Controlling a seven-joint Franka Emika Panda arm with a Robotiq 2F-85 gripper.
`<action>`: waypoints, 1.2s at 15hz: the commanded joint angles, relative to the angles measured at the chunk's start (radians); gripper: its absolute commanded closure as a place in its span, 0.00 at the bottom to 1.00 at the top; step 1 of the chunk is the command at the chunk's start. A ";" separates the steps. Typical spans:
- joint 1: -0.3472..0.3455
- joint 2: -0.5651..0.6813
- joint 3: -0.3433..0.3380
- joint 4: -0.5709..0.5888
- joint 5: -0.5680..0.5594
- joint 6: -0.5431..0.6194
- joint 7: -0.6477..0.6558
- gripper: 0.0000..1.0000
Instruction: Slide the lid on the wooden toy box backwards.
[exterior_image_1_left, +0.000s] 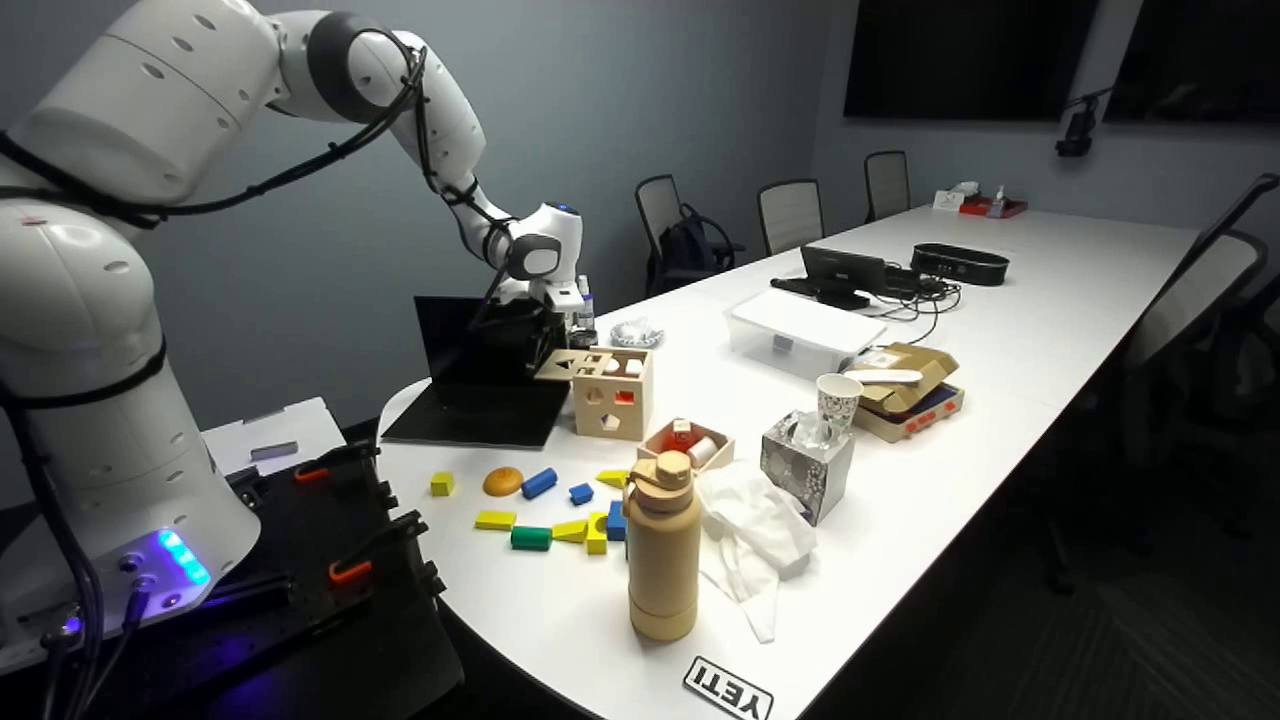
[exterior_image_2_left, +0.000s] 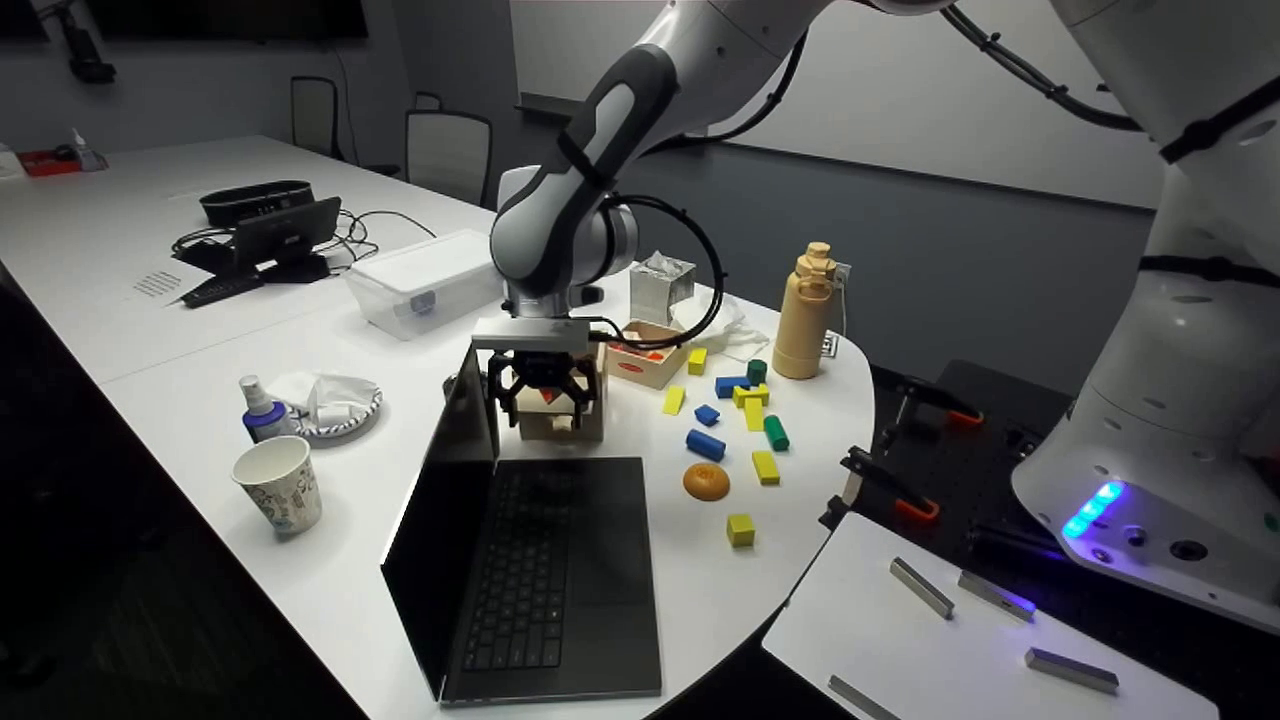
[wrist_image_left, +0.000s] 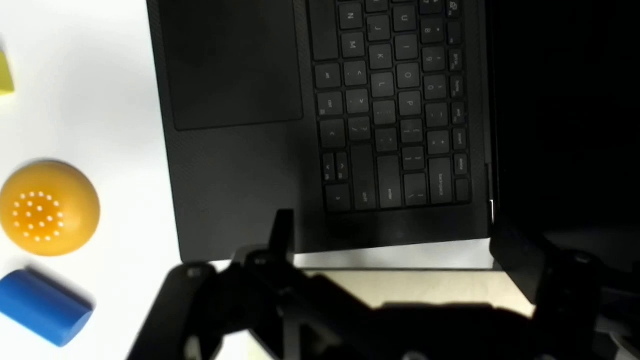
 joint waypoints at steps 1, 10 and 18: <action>0.040 0.015 -0.041 0.040 -0.048 -0.031 0.102 0.00; 0.068 0.007 -0.084 0.064 -0.149 -0.097 0.261 0.00; 0.059 0.020 -0.098 0.109 -0.236 -0.154 0.311 0.00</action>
